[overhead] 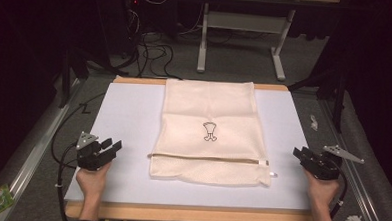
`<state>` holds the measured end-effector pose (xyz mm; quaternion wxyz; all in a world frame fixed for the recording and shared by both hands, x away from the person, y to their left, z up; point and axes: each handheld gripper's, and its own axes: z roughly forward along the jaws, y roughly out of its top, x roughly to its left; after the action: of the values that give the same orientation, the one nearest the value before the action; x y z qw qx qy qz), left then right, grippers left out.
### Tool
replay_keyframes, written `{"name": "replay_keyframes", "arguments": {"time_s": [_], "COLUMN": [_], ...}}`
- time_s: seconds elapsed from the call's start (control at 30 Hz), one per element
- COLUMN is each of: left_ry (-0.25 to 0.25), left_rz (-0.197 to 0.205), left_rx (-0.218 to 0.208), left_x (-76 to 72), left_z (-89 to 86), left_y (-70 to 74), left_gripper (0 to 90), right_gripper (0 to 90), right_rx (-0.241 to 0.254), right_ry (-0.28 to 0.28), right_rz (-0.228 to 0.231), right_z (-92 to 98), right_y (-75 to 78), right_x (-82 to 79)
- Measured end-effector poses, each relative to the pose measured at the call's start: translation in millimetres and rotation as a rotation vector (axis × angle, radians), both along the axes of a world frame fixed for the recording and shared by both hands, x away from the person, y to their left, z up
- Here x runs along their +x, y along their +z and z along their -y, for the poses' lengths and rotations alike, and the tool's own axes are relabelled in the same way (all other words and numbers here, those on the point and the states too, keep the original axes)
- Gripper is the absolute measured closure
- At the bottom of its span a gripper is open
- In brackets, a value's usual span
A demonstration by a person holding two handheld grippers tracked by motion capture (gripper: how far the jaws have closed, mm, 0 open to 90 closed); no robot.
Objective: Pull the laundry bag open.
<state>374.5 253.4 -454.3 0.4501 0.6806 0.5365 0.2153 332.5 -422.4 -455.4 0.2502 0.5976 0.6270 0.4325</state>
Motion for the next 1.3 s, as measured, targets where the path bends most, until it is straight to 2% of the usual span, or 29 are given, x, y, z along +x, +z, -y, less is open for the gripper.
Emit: {"name": "replay_keyframes", "arguments": {"time_s": [0.27, 0.87, 1.3], "left_ry": [0.006, 0.018, 0.030], "left_rz": [-0.013, -0.038, -0.029], "left_rx": [0.003, 0.039, 0.055], "left_x": [6.8, 16.3, 19.2], "left_z": [1.9, 5.9, 10.1], "left_y": [-5.8, -15.1, -18.6], "left_gripper": [54.9, 53.2, 52.9], "right_gripper": [59.1, 57.3, 55.9], "right_rx": [-0.012, -0.063, -0.095], "right_ry": [-0.021, -0.034, -0.040], "right_rz": [-0.026, -0.064, -0.077], "right_z": [-0.9, -4.8, -8.4], "right_y": [-6.7, -14.9, -17.5], "right_x": [4.7, 12.9, 14.4]}}
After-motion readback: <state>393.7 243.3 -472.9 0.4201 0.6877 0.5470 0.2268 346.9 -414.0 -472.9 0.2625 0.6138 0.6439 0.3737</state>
